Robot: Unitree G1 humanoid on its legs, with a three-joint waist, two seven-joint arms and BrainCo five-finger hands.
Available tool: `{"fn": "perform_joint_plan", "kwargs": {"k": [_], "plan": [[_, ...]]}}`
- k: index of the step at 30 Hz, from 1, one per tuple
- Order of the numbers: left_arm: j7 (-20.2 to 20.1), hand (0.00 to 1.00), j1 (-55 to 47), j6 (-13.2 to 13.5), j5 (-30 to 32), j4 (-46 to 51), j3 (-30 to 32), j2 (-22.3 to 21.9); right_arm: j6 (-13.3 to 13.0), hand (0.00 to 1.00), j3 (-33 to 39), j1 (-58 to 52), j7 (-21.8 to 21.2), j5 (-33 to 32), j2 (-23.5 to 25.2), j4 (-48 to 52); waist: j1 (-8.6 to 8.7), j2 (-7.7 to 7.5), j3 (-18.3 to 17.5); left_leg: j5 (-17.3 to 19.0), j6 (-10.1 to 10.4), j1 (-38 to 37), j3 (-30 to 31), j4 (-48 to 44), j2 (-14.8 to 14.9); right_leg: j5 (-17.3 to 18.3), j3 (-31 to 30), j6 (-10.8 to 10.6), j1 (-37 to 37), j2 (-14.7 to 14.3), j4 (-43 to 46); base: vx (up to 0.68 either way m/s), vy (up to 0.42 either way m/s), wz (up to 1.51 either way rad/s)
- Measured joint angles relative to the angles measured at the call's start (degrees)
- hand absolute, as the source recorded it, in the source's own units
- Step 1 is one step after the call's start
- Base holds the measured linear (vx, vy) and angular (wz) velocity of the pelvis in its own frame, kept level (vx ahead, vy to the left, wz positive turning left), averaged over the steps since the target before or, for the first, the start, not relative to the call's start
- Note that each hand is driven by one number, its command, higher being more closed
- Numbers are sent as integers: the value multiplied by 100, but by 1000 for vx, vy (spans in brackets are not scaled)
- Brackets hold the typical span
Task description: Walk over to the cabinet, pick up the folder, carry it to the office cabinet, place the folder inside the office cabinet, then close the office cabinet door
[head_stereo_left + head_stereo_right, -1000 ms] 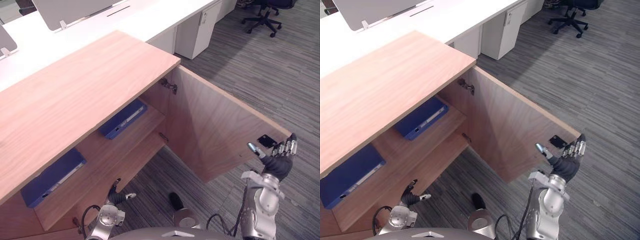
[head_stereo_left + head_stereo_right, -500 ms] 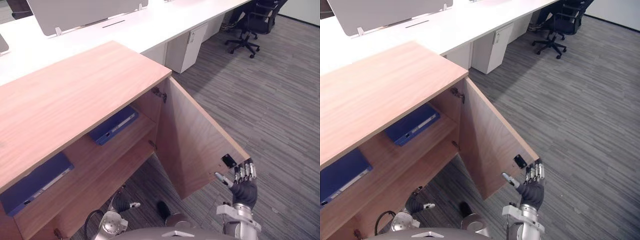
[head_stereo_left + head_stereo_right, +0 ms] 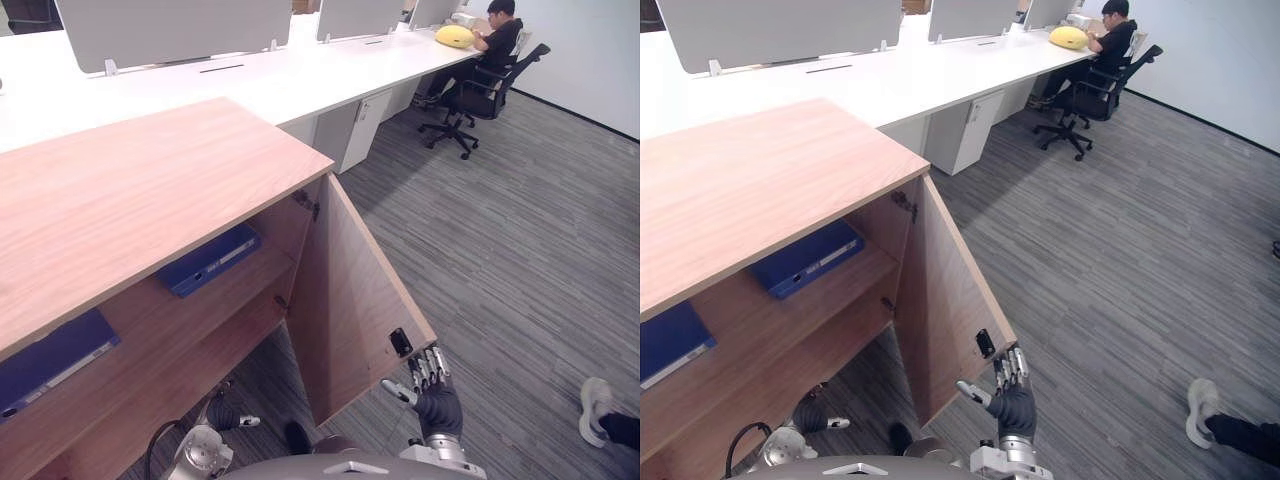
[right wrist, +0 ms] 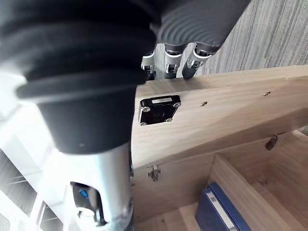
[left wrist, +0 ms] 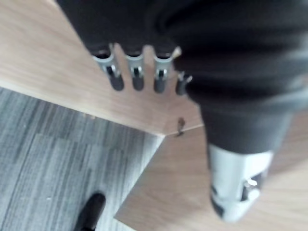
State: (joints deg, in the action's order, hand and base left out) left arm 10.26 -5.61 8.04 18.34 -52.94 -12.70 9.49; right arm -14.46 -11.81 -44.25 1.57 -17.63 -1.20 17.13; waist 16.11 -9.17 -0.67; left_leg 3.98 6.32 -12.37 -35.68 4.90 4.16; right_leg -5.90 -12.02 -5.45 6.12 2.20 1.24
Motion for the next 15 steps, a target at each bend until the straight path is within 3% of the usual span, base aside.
{"fn": "perform_joint_plan", "kwargs": {"k": [6, 11, 15], "plan": [[-100, 0, 50, -8, -1, -137, -1, 142, 248, 0, -256, -29, -324, -117, -179, 1, -33, -189, -84, 0, 3, 56, 301, 5, 37, 88, 261, 14, -104, 62, 6, -7, -22, 25], [-190, 0, 69, -16, -2, -191, -96, 221, 370, 0, -447, 425, -497, -119, -177, -5, -199, -356, -215, -44, -59, 186, 707, 9, 57, 187, 644, 20, -185, 158, 12, 14, -8, 39], [-191, 0, 87, -18, -4, -195, -90, 232, 425, 0, -555, 764, -498, -115, -179, -18, -310, -387, -242, -56, -79, 277, 927, 10, 85, 182, 717, 25, -208, 178, 23, 12, 16, 32]]}}
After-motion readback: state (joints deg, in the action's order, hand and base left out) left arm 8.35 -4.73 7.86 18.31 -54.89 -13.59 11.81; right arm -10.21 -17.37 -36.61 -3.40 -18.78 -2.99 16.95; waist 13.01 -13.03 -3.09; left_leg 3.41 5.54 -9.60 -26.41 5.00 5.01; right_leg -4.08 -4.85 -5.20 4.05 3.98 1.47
